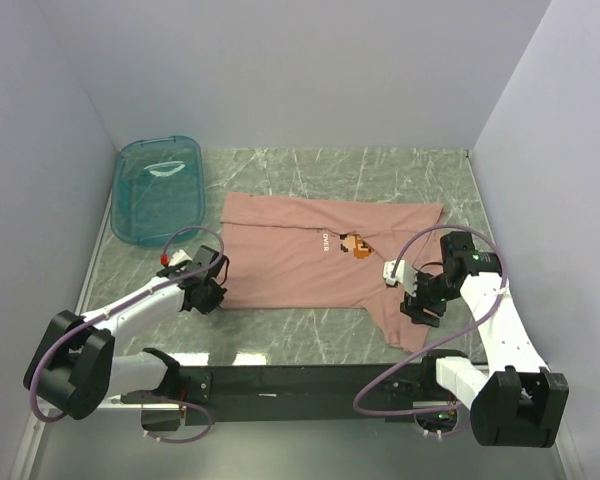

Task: Fold and stack the t-shirts

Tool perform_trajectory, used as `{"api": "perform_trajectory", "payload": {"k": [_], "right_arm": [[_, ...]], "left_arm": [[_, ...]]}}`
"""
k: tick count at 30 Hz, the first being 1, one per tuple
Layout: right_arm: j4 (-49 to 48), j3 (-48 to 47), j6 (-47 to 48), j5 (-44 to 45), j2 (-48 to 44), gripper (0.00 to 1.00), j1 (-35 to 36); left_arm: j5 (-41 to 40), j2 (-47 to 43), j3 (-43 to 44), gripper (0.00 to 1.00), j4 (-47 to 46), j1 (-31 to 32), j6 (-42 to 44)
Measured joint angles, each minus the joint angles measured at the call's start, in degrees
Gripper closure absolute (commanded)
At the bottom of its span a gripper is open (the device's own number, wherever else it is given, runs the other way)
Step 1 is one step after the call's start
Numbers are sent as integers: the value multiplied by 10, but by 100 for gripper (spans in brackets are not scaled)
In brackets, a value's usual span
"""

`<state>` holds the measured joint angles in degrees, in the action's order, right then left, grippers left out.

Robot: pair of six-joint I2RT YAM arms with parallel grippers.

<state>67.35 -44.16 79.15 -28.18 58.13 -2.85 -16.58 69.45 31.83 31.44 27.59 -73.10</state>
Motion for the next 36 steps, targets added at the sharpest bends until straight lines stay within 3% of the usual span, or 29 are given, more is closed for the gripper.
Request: {"api": "perform_trajectory", "payload": {"k": [9,15,20,25,36], "right_arm": [[55,37,45,54,-2,32,26],[68,69,89,86,-42,31,103],[68,69,87,103,-20,33,202],[52,62,12,107,40,38,305],[-56,57,-204,153,94,43,428]], "left_arm": [[7,2,-3,100,-24,-36,39],[14,10,-3,100,-47,-42,56],[18,16,-1,100,-57,-43,63],[20,15,-1,100,-58,-43,64],[28,9,-6,100,-62,-45,64]]}}
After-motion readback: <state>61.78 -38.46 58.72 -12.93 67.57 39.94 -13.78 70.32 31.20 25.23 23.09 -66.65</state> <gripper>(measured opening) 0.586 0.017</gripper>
